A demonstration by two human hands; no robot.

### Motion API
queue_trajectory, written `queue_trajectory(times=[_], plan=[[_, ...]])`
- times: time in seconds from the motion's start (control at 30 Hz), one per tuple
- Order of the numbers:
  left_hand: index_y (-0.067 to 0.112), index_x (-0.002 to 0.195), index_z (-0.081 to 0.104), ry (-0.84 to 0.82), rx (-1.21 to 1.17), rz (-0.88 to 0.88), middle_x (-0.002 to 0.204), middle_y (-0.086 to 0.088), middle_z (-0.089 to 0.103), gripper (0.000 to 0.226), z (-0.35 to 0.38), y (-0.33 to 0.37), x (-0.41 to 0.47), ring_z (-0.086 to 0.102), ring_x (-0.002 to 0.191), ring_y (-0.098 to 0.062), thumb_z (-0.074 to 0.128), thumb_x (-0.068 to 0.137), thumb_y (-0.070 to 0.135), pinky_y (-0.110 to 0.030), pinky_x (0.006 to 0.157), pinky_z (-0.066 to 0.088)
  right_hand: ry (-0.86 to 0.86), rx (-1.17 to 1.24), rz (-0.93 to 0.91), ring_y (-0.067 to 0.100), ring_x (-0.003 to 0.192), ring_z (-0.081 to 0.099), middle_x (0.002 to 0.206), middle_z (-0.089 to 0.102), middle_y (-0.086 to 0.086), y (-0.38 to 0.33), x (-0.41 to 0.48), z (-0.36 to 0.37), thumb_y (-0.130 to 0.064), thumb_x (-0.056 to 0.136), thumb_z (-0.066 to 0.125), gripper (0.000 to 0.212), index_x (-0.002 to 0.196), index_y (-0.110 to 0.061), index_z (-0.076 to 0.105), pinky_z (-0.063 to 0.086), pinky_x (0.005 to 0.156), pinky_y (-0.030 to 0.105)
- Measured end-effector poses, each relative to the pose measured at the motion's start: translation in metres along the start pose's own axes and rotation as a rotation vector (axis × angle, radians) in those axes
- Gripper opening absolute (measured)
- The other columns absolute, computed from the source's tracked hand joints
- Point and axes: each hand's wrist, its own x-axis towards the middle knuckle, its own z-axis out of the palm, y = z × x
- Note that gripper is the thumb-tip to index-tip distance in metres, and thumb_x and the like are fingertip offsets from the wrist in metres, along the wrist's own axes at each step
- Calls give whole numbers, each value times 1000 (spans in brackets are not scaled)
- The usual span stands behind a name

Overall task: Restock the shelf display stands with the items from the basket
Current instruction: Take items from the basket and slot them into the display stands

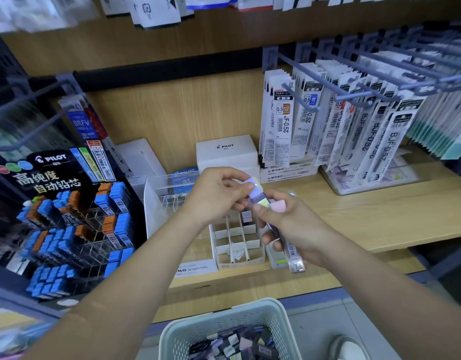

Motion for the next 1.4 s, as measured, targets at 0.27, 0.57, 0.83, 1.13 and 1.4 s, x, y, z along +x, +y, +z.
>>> queue_trajectory(times=[0.27, 0.57, 0.83, 1.13, 1.4], plan=[[5, 89, 67, 40, -178, -7, 74, -10, 70, 9, -24, 0, -1, 65, 61, -14, 65, 84, -2, -21, 65, 57, -44, 95, 188, 15, 47, 47, 77, 69, 9, -12, -6, -7, -44, 94, 55, 38, 99, -9, 70, 27, 38, 18], [22, 82, 72, 283, 480, 107, 77, 2, 71, 11, -51, 4, 10, 65, 69, -15, 72, 81, 11, -20, 64, 50, 225, 115, 183, 15, 52, 38, 75, 44, 7, -7, 5, -13, 0, 89, 46, 18, 96, 0, 62, 25, 40, 22], [15, 90, 75, 281, 803, 255, 86, -2, 71, 12, -28, -17, 10, 63, 79, -18, 68, 82, 11, -28, 74, 48, 241, 245, 159, 17, 63, 47, 89, 53, 10, -11, 6, -10, 0, 91, 41, 30, 104, 4, 68, 56, 74, 37], [14, 92, 74, 274, 780, 286, 84, -1, 72, 13, -24, -17, 9, 63, 77, -14, 69, 82, 10, -19, 67, 40, 200, 275, 151, 22, 63, 59, 91, 54, 20, -5, 5, -15, 7, 93, 44, 23, 111, 7, 60, 58, 59, 31], [13, 92, 72, 231, 952, 344, 86, -5, 71, 11, -17, -40, 16, 62, 84, -24, 65, 85, 18, -34, 72, 48, 168, 127, 90, 21, 59, 64, 77, 65, 18, 6, 8, -13, 4, 87, 65, 6, 93, 5, 67, 60, 59, 32]])
